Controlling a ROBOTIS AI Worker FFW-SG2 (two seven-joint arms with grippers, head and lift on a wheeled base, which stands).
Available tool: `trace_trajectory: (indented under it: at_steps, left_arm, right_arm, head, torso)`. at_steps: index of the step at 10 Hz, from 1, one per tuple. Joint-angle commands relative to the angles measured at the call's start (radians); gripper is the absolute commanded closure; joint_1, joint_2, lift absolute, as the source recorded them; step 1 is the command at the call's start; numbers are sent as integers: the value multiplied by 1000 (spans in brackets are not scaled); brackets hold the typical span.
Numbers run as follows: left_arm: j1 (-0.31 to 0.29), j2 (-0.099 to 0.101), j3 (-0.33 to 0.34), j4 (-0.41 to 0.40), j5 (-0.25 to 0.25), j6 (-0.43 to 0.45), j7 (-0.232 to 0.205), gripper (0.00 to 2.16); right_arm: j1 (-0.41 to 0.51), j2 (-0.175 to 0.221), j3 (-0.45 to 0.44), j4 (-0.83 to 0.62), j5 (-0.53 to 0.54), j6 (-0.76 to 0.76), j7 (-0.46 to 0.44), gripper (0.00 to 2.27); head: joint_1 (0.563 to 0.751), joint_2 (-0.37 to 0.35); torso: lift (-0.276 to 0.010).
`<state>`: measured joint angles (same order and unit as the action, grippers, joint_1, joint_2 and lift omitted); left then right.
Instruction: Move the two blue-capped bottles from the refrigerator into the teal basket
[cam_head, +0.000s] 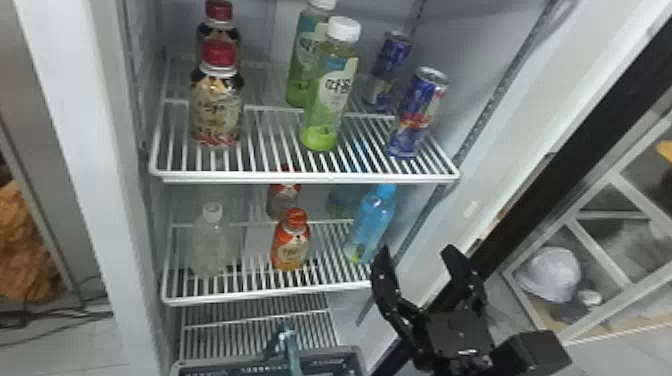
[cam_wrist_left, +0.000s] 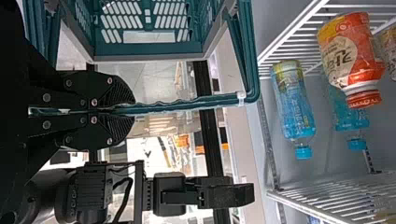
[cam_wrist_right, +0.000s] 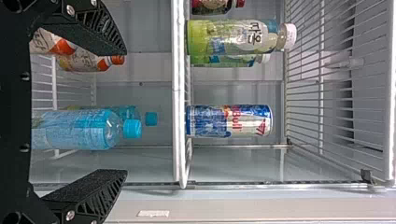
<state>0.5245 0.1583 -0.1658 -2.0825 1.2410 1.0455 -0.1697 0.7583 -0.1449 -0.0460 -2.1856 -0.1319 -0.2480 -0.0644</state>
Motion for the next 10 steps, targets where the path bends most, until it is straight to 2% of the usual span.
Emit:
trace_trajectory:
  at_steps: [1,6,10]
  left_arm:
    - [1,0,0,0,0,0,-1,1108]
    - [1,1,-1,0,0,0,1,1108]
    - [-2,0,-1,0,2,0,-1,1108]
  right_arm:
    - [0,-1,0,0,0,0,0,113]
    - [-7,-1,0,17,-2,-2,1,111]
    - [-66,-7,9,93,-2,-2,8,111]
  head:
    - [695,-350]
    - [695,-350]
    - [695,-350]
  torso:
    - [-136]
    - [-136]
    - [-136]
